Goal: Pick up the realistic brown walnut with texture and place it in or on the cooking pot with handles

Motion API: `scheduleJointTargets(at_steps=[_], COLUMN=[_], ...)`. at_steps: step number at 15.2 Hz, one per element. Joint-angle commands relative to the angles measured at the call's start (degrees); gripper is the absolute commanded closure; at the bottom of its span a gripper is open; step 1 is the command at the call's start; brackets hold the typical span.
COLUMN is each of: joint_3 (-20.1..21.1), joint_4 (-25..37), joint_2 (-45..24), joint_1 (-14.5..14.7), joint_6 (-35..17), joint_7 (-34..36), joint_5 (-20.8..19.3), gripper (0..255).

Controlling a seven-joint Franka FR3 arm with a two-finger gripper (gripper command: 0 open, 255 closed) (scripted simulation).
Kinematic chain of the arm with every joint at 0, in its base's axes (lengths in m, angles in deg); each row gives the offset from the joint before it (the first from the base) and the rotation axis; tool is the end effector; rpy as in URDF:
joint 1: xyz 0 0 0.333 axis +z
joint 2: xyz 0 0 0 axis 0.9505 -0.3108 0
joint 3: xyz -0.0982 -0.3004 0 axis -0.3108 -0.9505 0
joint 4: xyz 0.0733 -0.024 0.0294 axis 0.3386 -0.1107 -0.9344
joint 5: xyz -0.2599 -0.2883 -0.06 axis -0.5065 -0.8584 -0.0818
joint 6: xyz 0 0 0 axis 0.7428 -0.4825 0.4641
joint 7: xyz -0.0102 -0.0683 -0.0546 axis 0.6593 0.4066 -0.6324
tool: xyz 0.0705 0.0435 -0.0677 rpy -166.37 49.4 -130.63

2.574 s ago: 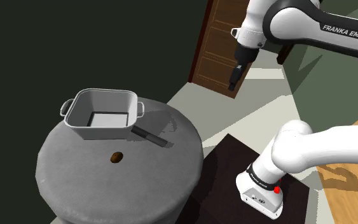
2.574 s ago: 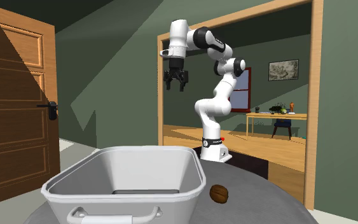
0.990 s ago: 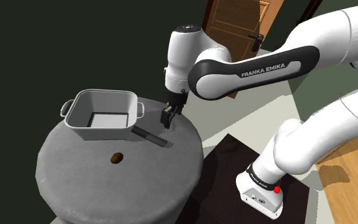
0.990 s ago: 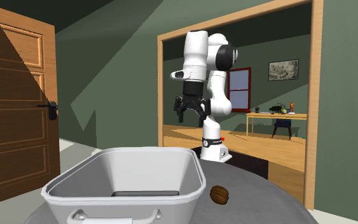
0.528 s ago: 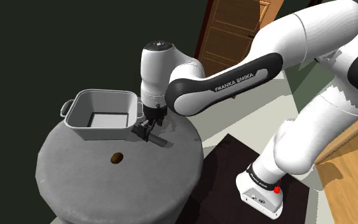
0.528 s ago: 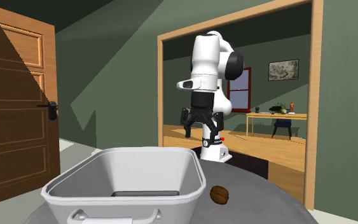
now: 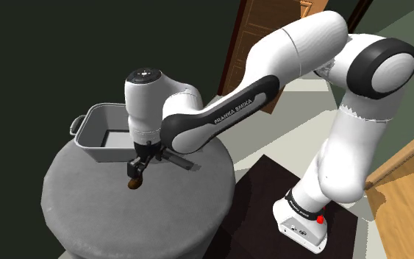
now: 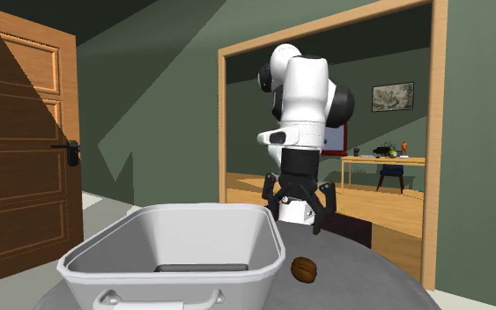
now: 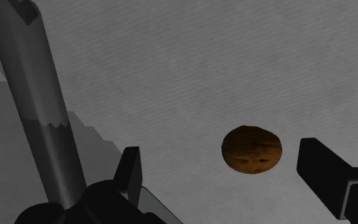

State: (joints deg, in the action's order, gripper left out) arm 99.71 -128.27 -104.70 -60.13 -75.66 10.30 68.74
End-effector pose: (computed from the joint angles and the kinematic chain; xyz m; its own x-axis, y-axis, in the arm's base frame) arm 0.4487 0.3844 0.3442 0.9688 0.2466 0.0236 0.2448 -0.9677 0.0600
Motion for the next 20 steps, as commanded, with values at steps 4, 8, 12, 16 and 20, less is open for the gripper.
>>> scheduleJointTargets(at_steps=[4,8,12,16,20], joint_3=[-1.2,-2.0,-2.5,-2.5,-2.5], joint_4=[8.0,7.3,7.0,7.0,7.0], joint_2=[-9.2,-11.0,-12.2,-12.2,-12.2], joint_1=[4.1,4.6,4.9,4.9,4.9], joint_6=[-0.2,-2.5,-3.9,-3.9,-3.9], joint_7=[4.3,5.1,5.7,5.7,5.7], joint_5=[-4.9,-6.2,-7.1,-7.1,-7.1], gripper=[0,0,0,0,255])
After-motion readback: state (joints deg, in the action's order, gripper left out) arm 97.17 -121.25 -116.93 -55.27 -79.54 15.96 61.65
